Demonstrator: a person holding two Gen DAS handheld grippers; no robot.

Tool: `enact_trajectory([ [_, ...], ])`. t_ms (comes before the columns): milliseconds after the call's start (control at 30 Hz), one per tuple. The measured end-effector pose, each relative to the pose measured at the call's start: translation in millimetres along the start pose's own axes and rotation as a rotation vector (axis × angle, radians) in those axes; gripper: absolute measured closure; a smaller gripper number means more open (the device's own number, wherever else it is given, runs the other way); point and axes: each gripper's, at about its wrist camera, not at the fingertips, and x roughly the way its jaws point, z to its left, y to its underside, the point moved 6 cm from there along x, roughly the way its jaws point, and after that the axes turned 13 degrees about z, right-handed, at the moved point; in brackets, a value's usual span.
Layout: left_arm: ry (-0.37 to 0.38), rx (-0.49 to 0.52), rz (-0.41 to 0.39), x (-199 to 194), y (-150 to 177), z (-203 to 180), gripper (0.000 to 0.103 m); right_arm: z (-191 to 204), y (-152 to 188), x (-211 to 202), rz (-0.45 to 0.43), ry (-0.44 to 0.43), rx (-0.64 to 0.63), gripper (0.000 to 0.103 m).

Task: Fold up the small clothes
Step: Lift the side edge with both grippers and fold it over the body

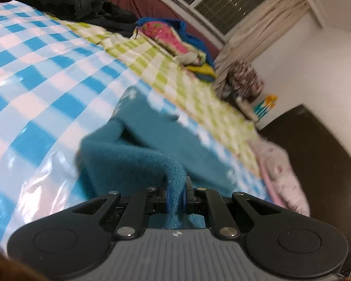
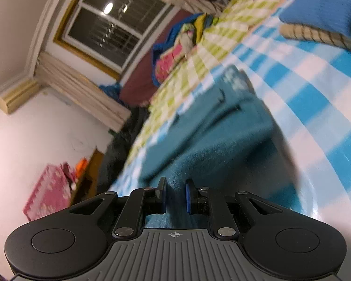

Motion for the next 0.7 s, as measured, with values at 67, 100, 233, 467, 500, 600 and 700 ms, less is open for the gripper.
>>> enact_trajectory([
  [67,0.023,-0.002,-0.020,5,-16,-1,0.088,8,-16,6,-0.030,-0.016,-0.001,0.088],
  [100,0.031,-0.006,-0.029,9,-25,0,0.088,11,-24,10,-0.045,-0.023,0.000,0.088],
  [233,0.020,-0.007,-0.060,29,-59,6,0.088,18,-56,34,-0.090,-0.038,0.004,0.088],
  [467,-0.036,0.025,-0.089,77,-108,9,0.088,11,-114,75,-0.140,0.011,0.004,0.088],
  [500,-0.043,0.028,-0.093,83,-114,9,0.088,8,-121,79,-0.148,0.018,0.006,0.088],
  [600,-0.076,0.038,-0.110,105,-131,12,0.088,0,-145,95,-0.172,0.048,0.010,0.088],
  [700,-0.130,0.041,-0.117,127,-144,20,0.088,-13,-167,114,-0.188,0.094,0.028,0.088],
])
